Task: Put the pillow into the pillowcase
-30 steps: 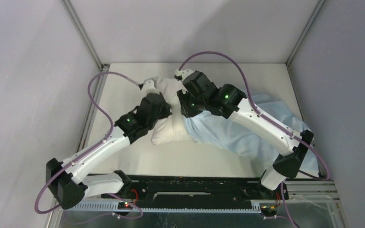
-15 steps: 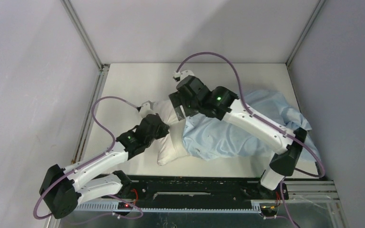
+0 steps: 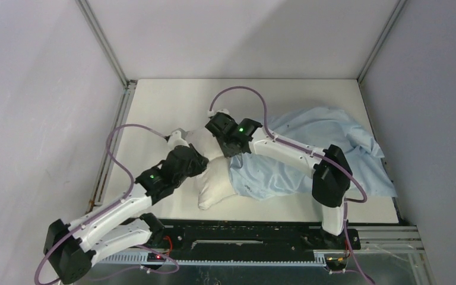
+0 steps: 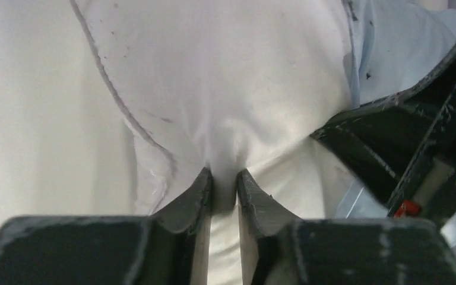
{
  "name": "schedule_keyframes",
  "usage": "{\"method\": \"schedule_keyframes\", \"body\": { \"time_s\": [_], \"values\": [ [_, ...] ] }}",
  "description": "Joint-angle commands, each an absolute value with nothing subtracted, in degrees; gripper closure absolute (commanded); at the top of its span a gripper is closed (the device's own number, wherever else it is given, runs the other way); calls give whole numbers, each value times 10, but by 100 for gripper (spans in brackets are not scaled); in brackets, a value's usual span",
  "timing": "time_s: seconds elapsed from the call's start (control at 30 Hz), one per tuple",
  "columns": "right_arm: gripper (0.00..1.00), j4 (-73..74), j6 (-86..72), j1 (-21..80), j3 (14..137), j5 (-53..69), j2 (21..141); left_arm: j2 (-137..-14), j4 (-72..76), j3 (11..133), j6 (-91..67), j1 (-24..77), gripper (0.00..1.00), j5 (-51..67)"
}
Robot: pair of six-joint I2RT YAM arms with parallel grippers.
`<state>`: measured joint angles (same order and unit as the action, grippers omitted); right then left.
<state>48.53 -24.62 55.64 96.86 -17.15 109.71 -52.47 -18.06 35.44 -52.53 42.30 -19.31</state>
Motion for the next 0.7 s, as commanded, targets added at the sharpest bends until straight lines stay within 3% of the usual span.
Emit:
{"method": "schedule_keyframes", "body": {
  "time_s": [0.0, 0.1, 0.23, 0.47, 0.67],
  "values": [
    [100, 499, -233, 519, 983, -176, 1097, -445, -242, 438, -498, 398, 69, -206],
    [100, 497, -229, 498, 1001, -125, 1034, -416, -272, 490, -474, 339, 52, -159],
    [100, 484, -234, 445, 1018, -34, 945, -387, -292, 538, -458, 216, 39, -74],
    [100, 478, -255, 370, 1077, 106, 838, -429, -193, 450, -547, 104, 37, 94],
    [100, 452, -282, 326, 1100, 187, 787, -489, -23, 366, -627, 115, 36, 196]
  ]
}}
